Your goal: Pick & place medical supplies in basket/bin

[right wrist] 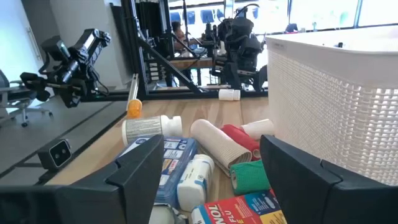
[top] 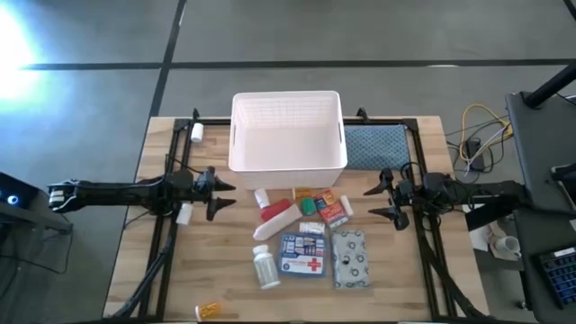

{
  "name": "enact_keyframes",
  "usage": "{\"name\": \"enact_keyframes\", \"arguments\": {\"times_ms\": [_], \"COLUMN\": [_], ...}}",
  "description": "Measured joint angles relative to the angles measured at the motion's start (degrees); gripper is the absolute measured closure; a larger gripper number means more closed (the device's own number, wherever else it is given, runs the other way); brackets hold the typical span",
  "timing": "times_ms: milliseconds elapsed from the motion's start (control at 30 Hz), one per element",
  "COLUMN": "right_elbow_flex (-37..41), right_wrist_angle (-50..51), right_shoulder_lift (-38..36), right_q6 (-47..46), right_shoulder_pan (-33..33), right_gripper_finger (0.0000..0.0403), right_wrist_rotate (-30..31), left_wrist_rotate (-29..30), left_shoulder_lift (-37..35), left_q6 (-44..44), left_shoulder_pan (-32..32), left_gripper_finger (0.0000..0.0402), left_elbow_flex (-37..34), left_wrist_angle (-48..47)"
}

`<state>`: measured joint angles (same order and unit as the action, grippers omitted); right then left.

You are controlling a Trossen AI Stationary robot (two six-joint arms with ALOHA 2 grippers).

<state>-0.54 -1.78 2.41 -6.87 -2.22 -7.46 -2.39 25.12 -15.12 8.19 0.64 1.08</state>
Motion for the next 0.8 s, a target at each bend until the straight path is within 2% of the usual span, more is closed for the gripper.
{"name": "enact_keyframes", "arguments": {"times_ms": [400,800], "right_elbow_flex": [0.0,0.0], "right_wrist_angle": [0.0,0.0], "right_shoulder_lift": [0.01,0.01], "right_q6": [0.0,0.0], "right_shoulder_pan": [-0.02,-0.01], "right_gripper_finger": [0.0135,0.0148], "right_wrist_rotate": [-0.02,0.0], "left_wrist_rotate": [0.0,0.0], "left_shoulder_lift": [-0.01,-0.01], "left_q6": [-0.02,-0.01], "left_shoulder_pan": [0.0,-0.01], "left_gripper_finger": [0.0164,0.0164], "left_elbow_flex": [0.0,0.0], "left_wrist_angle": [0.0,0.0]}}
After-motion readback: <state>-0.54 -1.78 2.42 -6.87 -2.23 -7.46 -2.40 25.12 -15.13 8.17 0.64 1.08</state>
